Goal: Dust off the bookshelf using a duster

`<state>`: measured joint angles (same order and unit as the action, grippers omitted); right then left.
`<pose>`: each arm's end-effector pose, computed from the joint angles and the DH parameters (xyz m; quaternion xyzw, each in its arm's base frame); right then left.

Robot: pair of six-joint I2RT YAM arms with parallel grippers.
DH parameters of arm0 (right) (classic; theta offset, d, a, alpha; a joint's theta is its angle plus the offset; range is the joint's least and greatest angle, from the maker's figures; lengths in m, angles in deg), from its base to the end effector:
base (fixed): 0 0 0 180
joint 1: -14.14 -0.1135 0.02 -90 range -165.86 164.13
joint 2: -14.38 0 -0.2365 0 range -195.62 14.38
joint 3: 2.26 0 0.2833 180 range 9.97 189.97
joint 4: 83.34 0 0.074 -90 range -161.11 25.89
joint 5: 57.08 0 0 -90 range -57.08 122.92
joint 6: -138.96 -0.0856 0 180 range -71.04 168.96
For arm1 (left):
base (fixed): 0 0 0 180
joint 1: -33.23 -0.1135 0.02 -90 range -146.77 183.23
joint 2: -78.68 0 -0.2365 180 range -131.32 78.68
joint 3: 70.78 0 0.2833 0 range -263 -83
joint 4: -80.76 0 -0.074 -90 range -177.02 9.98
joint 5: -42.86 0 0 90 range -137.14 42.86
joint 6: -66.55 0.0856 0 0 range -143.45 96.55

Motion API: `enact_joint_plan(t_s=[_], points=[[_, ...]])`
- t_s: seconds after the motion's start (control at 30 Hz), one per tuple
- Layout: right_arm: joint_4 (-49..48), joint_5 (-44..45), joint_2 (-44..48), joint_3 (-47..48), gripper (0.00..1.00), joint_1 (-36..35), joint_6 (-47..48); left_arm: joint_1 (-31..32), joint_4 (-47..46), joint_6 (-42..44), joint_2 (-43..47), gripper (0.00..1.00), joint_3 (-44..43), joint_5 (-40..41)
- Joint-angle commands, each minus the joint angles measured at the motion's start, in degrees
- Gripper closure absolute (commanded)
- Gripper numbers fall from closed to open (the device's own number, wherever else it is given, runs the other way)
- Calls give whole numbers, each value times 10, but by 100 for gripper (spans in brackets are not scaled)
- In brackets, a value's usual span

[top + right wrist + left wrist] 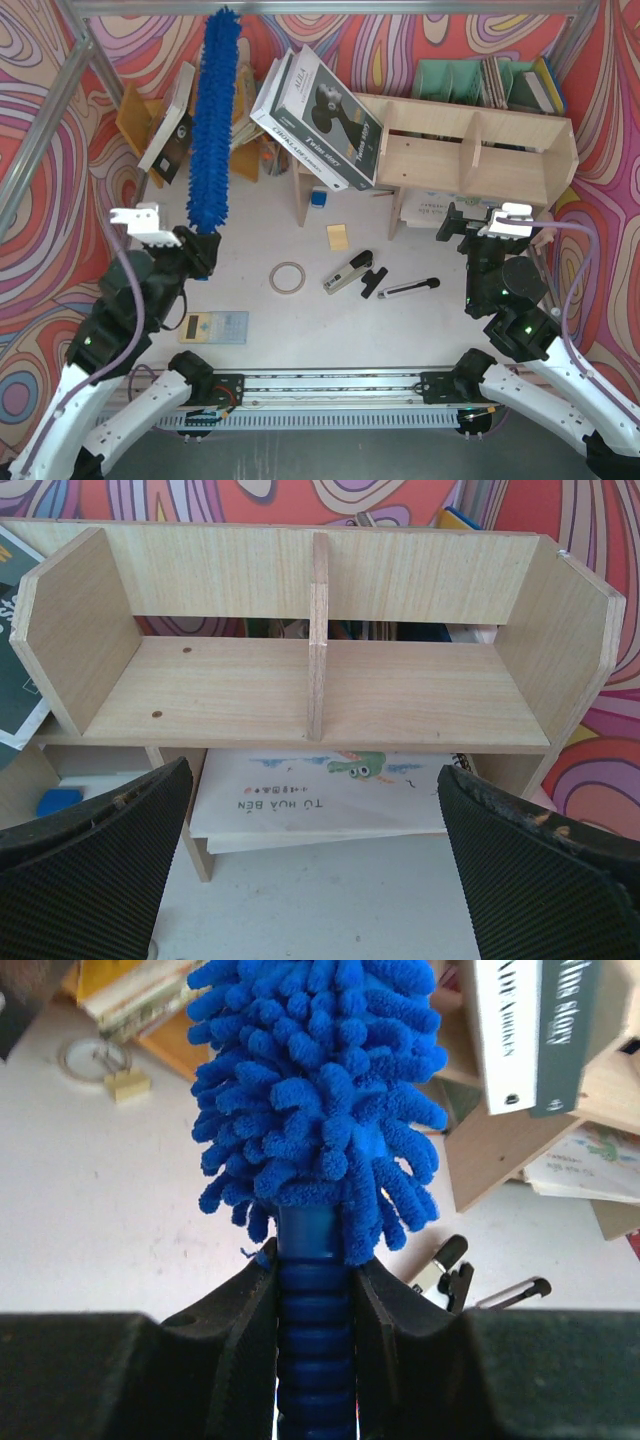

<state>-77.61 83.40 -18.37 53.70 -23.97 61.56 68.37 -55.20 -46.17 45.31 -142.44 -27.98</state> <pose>0.2013 0.0740 0.3917 0.0816 0.6307 -0.0849 0.7670 0.1788 -0.0915 0.4036 -0.0319 0.7391 -0.2119 0.6386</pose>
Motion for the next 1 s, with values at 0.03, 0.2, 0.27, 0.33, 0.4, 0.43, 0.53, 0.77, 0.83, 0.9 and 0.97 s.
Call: enact_joint_plan(t_s=[0.03, 0.2, 0.27, 0.33, 0.4, 0.43, 0.53, 0.77, 0.83, 0.9, 0.97], points=[[-1, -3, 2, 3, 1, 4, -2, -2, -133, 93, 88, 100, 38, -61], [1, -4, -4, 5, 1, 3, -5, -2, -252, 139, 127, 100, 107, -150], [3, -3, -5, 6, 1, 3, -6, -2, -297, 153, 129, 100, 127, -183], [5, -3, -5, 7, 1, 4, -8, -1, -324, 163, 119, 100, 137, -213], [5, -4, -5, 7, 1, 3, -9, -1, -362, 171, 102, 100, 148, -227], [6, -4, -4, 7, 1, 3, -9, -2, -385, 171, 91, 100, 156, -233], [8, -4, -2, 7, 1, 3, -9, -2, -443, 164, 59, 100, 171, -249], [8, -6, 9, 3, 1, 4, -9, -2, -480, 153, -2, 100, 173, -278], [7, -6, 10, 3, 1, 3, -9, -1, -480, 148, -13, 100, 175, -279], [7, -6, 11, 4, 1, 3, -9, -1, -477, 142, -25, 100, 176, -273], [8, -6, 12, 3, 1, 3, -9, 0, -480, 136, -37, 100, 180, -274]])
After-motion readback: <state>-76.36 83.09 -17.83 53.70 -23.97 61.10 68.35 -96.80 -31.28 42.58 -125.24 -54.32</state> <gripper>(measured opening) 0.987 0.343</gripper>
